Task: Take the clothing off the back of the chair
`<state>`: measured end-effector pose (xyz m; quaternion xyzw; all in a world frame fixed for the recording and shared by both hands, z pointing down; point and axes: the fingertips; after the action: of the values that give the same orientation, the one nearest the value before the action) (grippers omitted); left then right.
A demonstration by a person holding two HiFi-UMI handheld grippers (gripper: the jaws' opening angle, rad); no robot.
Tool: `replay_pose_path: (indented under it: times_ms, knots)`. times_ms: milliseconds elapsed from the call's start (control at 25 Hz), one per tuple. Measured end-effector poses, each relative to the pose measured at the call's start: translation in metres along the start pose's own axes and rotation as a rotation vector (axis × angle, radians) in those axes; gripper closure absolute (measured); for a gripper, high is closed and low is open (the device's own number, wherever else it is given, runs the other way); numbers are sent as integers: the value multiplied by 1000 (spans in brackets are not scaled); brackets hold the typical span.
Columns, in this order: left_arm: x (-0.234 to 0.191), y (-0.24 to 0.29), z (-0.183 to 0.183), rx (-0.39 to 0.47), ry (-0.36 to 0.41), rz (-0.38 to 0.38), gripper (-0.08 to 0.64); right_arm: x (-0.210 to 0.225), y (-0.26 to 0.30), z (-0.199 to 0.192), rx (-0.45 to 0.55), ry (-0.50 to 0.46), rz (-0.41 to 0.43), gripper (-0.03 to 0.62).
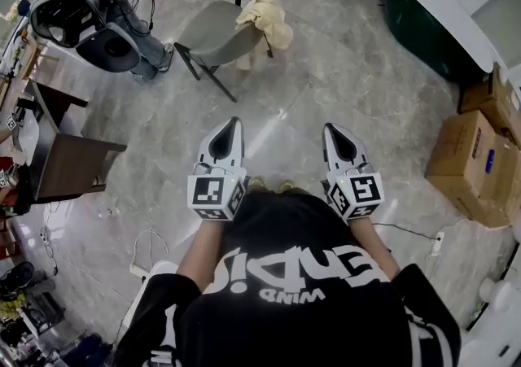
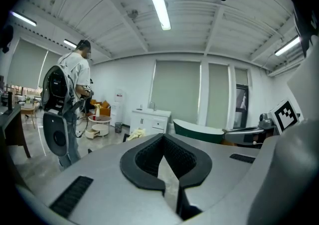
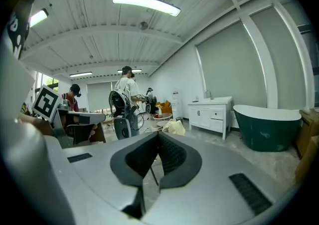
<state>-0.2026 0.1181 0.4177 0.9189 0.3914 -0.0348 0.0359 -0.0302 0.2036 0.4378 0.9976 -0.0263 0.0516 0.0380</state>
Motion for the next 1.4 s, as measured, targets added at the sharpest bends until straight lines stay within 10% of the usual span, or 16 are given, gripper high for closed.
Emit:
replay_pose_path:
  times_ms: [680, 1400]
  knots:
    - [-7, 86, -18, 20, -54, 33, 545, 72, 52, -10, -3, -9, 14, 578]
    - [-140, 286, 22, 17, -68, 61, 545, 117, 311, 45, -25, -42, 136, 578]
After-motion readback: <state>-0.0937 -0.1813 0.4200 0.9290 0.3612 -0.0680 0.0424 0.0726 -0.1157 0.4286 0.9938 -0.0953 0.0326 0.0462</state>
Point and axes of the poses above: the fingertips, and each gripper's own axes: y forward along the fingers, x to its right, z out of its top, and after that the axes turned 8 degrees about x, right-handed
